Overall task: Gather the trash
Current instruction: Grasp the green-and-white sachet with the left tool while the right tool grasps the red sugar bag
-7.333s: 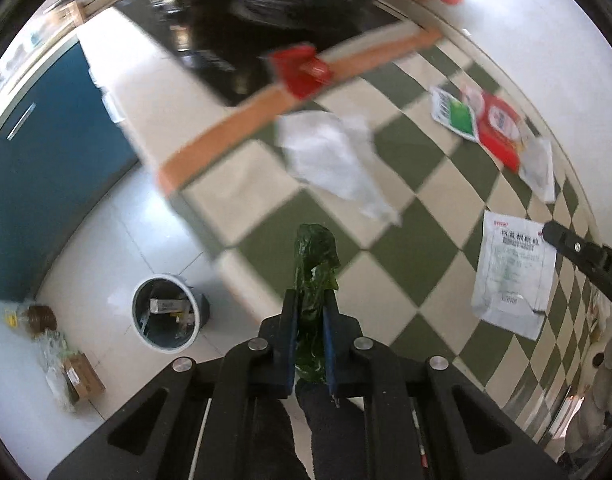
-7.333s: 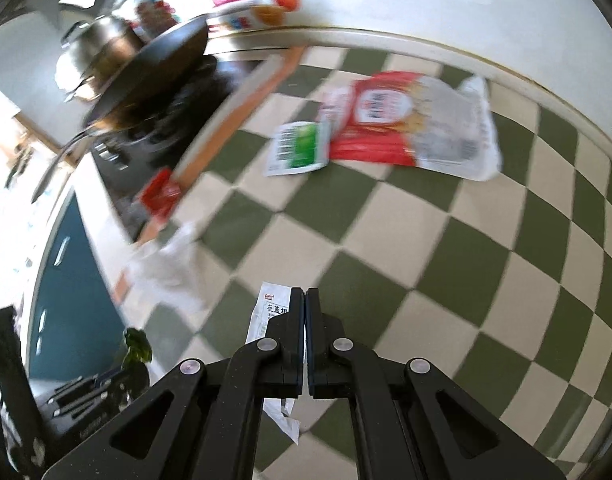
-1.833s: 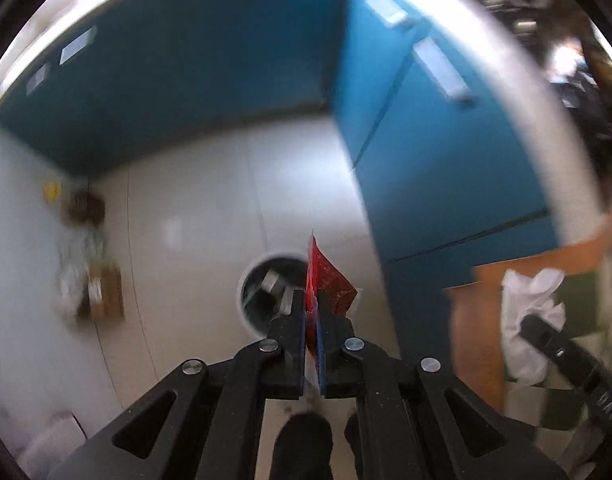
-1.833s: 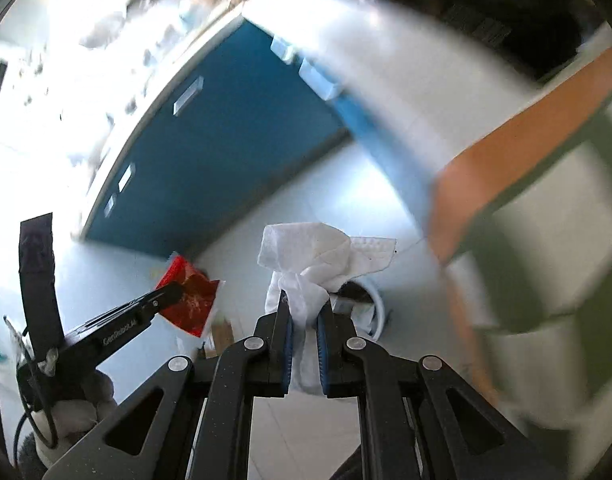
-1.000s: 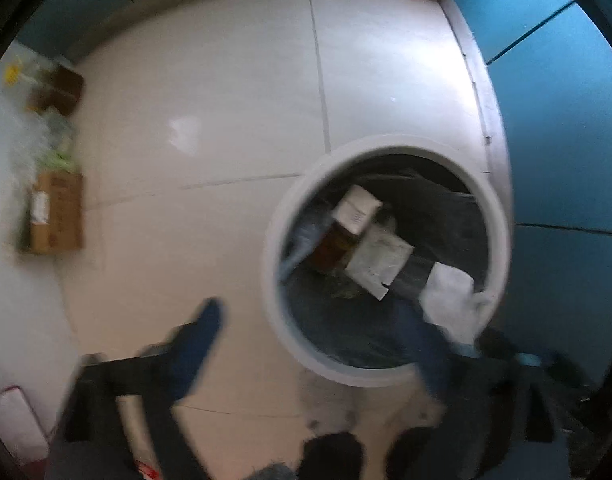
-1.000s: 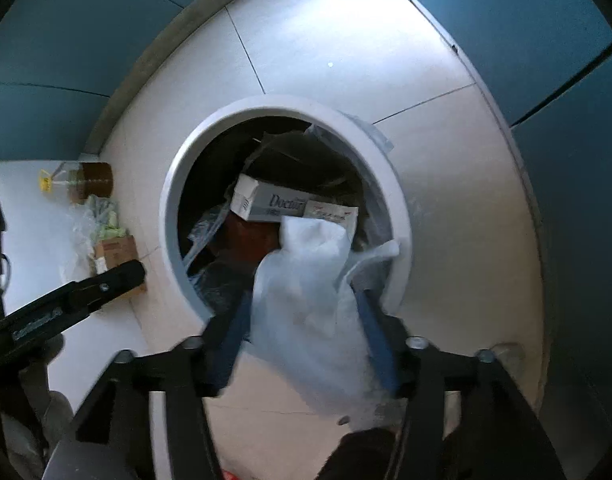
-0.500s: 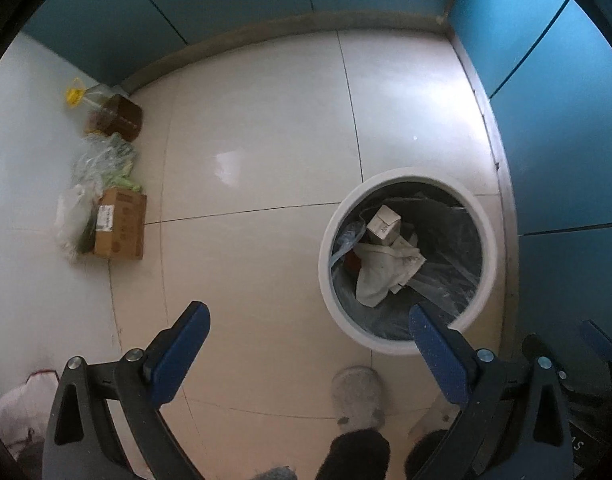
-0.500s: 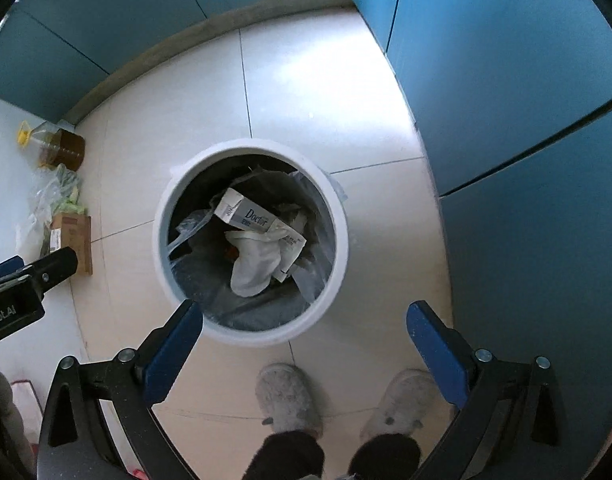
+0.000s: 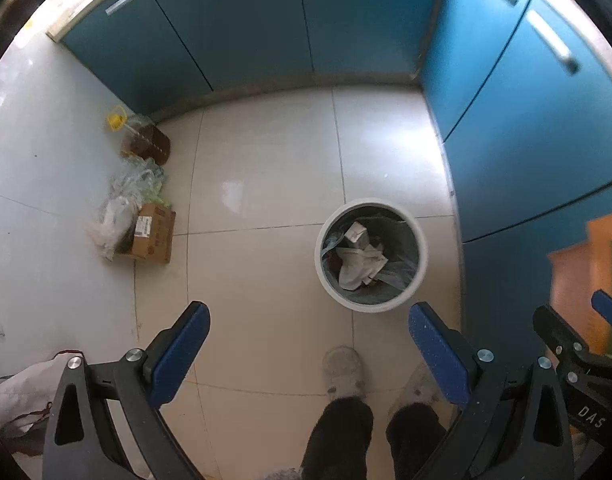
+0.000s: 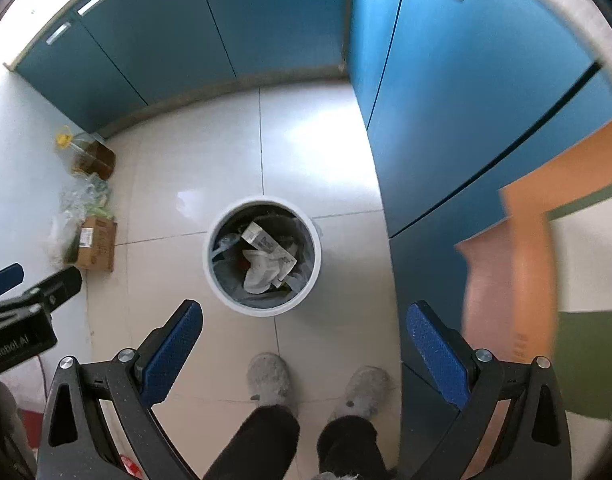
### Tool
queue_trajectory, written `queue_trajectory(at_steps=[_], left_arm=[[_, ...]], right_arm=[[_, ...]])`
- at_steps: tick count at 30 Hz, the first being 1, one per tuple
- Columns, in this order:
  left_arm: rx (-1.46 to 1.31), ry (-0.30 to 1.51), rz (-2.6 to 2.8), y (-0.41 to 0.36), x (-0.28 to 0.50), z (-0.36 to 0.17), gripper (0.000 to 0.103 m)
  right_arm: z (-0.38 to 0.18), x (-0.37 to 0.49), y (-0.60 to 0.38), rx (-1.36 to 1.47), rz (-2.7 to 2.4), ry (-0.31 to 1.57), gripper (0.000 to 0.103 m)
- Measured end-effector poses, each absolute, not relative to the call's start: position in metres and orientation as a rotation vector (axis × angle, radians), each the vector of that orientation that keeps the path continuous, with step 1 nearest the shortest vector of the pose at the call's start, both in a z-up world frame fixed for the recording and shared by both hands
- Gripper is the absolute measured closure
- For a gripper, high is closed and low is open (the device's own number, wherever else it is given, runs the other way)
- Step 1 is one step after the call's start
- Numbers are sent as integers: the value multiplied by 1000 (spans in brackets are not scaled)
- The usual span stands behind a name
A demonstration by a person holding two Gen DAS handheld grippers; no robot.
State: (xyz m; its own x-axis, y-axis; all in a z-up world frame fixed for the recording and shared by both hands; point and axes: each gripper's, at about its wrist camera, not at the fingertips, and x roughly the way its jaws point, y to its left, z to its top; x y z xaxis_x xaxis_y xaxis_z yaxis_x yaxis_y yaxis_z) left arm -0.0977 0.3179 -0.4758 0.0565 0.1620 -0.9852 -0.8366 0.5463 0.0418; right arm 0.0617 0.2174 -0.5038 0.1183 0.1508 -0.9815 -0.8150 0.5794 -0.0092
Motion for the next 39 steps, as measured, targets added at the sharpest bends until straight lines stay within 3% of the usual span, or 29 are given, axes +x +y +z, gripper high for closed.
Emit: queue_trajectory(at_steps=[9,19,26,31,39], left_arm=[[-648,1202,877,295,-117,-362,1],[-473,1111,910,258,-80,-265,1],[-366,1068,731,210,45,-225,1],[-298,1085,544,141,169,-225,1],[-233,1215,274,14,352,-271,1]], right_arm=[[-363,45,185,-618,851,1197,0],[-266,77,143,-345,886,1246,0],[-223,187,24,-65,625,1218,0],[-209,288,-135,136,262,1152,0],[-258,414,-364,387,-126,1125,0]])
